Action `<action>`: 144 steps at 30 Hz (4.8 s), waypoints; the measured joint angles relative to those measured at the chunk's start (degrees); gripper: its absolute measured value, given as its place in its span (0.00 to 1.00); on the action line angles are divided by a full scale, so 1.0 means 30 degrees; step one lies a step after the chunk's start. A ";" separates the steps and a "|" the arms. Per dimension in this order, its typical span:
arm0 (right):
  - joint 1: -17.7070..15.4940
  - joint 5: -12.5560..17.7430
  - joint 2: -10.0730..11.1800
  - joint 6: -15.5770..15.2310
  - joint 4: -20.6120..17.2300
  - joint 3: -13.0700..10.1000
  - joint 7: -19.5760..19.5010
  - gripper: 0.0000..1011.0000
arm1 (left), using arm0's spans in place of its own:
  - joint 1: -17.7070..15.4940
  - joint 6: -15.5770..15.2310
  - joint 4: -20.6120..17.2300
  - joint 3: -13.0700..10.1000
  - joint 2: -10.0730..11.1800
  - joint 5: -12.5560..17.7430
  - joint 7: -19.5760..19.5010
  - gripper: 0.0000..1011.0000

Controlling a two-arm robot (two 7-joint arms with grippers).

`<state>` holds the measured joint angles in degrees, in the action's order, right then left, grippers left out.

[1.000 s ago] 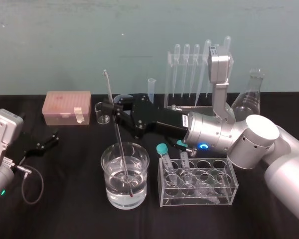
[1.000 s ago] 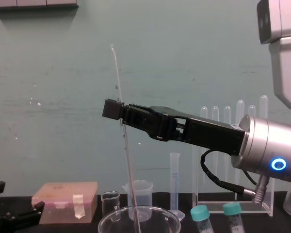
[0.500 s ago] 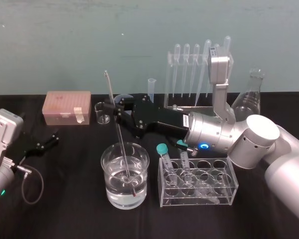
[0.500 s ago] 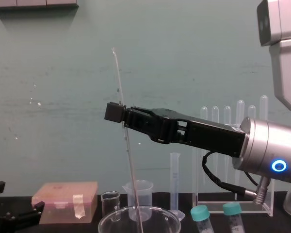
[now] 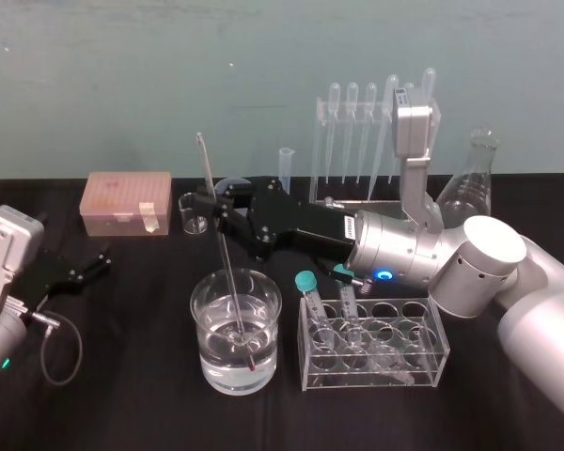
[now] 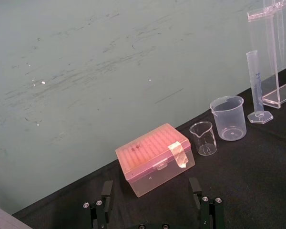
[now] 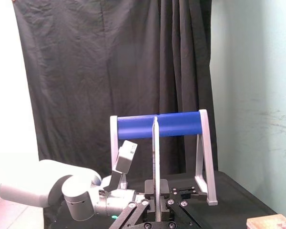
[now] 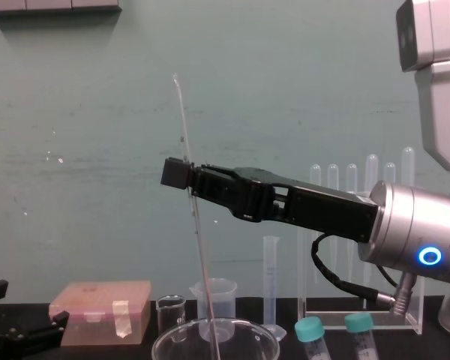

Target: Hold the thermometer with one hand and immerse one end into the beaker, then reinsert it into the test tube rack.

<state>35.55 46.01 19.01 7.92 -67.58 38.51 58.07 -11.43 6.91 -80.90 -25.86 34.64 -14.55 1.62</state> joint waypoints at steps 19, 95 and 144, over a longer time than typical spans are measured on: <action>-0.0023 0.0050 -0.0030 -0.0028 0.0030 0.0011 0.0067 0.06 | 0.0000 0.0000 0.0000 -0.0001 0.0001 0.0000 0.0000 1.00; -0.0282 0.0085 -0.0044 0.0229 -0.0081 -0.0095 0.0167 0.06 | 0.0000 0.0001 0.0000 -0.0001 0.0000 0.0000 0.0000 1.00; 0.3656 0.3933 0.1152 -0.2835 -0.3926 -0.2607 -0.1038 0.06 | 0.0001 0.0000 0.0000 -0.0001 0.0000 0.0001 0.0000 1.00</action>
<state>46.52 57.81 22.46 -0.58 -79.36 30.69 54.96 -11.43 6.91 -80.90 -25.86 34.64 -14.55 1.62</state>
